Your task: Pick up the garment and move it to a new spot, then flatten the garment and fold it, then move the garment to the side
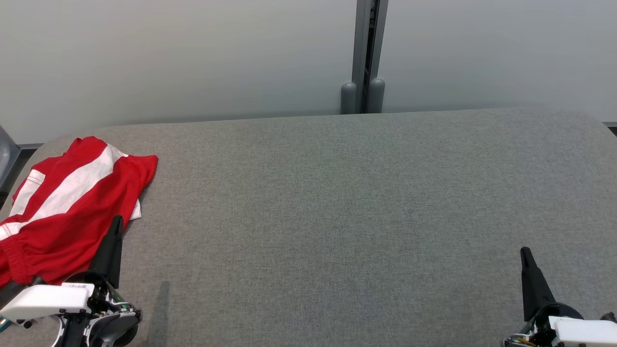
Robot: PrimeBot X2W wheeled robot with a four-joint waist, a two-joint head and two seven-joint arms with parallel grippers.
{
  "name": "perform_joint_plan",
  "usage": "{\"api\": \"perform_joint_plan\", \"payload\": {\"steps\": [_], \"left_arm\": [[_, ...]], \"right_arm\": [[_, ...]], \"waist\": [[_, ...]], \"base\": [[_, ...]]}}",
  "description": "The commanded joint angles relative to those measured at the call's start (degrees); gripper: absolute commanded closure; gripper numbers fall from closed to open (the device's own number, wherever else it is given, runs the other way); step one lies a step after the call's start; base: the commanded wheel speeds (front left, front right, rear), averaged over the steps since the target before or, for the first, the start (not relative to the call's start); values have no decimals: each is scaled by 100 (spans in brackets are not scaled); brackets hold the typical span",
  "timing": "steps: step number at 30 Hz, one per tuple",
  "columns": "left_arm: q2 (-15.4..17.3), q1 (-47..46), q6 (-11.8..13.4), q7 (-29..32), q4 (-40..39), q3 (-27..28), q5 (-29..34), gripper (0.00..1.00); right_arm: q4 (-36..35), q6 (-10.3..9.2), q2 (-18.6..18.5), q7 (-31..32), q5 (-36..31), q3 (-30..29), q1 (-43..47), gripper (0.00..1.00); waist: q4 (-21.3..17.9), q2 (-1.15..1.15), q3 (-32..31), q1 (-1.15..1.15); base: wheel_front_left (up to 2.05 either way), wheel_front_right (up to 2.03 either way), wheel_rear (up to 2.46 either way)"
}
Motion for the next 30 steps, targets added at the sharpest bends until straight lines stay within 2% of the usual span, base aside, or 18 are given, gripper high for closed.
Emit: {"api": "perform_joint_plan", "payload": {"steps": [1, 30], "left_arm": [[33, -70, -26, -22, -2, 17, 14, 100], [33, -70, -26, -22, -2, 17, 15, 100]], "right_arm": [[-44, 3, -42, -8, 6, -29, -29, 100], [-44, 3, -42, -8, 6, -29, -29, 100]], "waist": [[0, 0, 0, 0], [0, 0, 0, 0]], "base": [[0, 0, 0], [0, 0, 0]]}}
